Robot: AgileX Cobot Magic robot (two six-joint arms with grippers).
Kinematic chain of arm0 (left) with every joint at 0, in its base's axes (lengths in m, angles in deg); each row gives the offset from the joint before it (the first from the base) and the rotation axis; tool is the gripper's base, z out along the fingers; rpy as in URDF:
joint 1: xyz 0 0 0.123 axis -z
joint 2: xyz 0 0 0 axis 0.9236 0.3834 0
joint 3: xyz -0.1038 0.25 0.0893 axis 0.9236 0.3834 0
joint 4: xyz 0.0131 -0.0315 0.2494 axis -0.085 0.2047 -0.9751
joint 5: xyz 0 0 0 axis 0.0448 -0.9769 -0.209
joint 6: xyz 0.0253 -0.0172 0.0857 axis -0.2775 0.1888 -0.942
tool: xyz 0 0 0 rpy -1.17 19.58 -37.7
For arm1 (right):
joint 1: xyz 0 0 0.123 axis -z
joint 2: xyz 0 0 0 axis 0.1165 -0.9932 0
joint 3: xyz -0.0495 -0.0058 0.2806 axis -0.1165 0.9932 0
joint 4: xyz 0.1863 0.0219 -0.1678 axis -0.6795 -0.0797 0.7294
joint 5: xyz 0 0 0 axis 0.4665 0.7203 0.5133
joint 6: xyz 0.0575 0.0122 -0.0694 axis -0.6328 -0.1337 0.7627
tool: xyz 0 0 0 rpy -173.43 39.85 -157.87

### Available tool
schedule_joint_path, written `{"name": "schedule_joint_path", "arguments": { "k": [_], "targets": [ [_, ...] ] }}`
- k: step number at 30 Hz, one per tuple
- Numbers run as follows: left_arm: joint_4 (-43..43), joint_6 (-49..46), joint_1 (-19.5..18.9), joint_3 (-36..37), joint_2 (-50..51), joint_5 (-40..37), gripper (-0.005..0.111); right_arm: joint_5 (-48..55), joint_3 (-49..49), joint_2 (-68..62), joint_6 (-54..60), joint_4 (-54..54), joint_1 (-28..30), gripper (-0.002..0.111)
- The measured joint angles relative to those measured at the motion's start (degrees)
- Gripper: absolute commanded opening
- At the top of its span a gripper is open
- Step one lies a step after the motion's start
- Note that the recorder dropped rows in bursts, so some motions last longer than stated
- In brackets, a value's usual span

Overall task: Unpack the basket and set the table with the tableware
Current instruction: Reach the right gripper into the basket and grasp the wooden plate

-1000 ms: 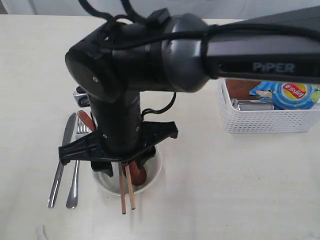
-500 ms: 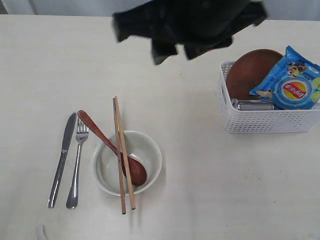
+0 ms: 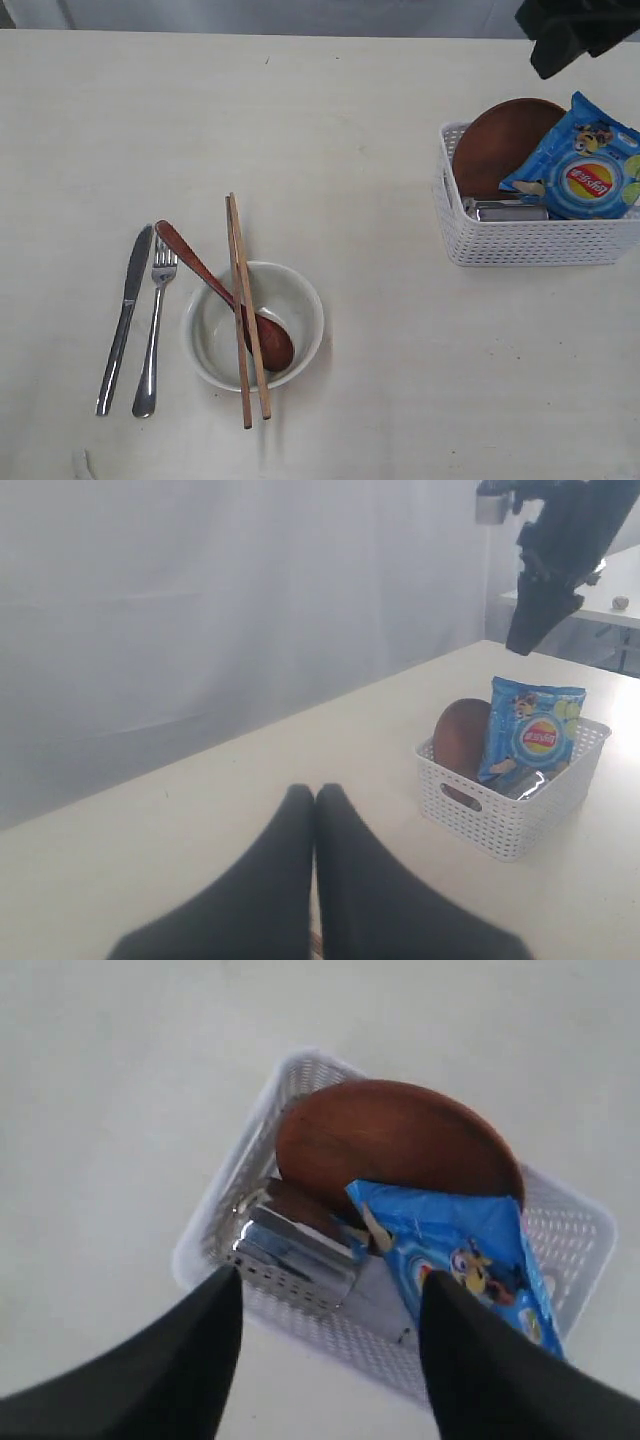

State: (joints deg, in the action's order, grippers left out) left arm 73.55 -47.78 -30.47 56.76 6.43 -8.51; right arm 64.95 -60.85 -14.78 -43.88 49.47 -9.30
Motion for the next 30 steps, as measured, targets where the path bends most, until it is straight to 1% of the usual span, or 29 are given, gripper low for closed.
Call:
{"name": "schedule_joint_path", "arguments": {
  "k": [3, 6, 10, 13, 20, 25, 30],
  "targets": [
    [0.0, 0.0, 0.0, 0.0, 0.0, 0.0, 0.0, -2.7, 0.0, -4.1, 6.6, -0.1, 0.2, 0.053],
    [0.0, 0.0, 0.0, 0.0, 0.0, 0.0, 0.0, -4.0, -2.1, -10.4, 8.7, -0.2, 0.2, 0.053],
    [0.0, 0.0, 0.0, 0.0, 0.0, -0.1, 0.0, -3.4, -6.6, -19.7, 12.7, 2.3, 0.2, 0.053],
    [0.0, 0.0, 0.0, 0.0, 0.0, -0.1, 0.0, -4.5, -8.6, -24.2, 16.9, 4.4, 0.2, 0.053],
    [0.0, 0.0, 0.0, 0.0, 0.0, -0.2, 0.0, -10.0, -9.6, -25.9, 25.1, 10.9, 0.2, 0.053],
    [0.0, 0.0, 0.0, 0.0, 0.0, -0.2, 0.0, -11.0, -9.7, -25.9, 28.4, 10.8, 0.2, 0.053],
    [0.0, 0.0, 0.0, 0.0, 0.0, -0.2, 0.0, -9.3, -9.7, -26.6, 30.9, 9.3, 0.2, 0.053]
  ]
}}
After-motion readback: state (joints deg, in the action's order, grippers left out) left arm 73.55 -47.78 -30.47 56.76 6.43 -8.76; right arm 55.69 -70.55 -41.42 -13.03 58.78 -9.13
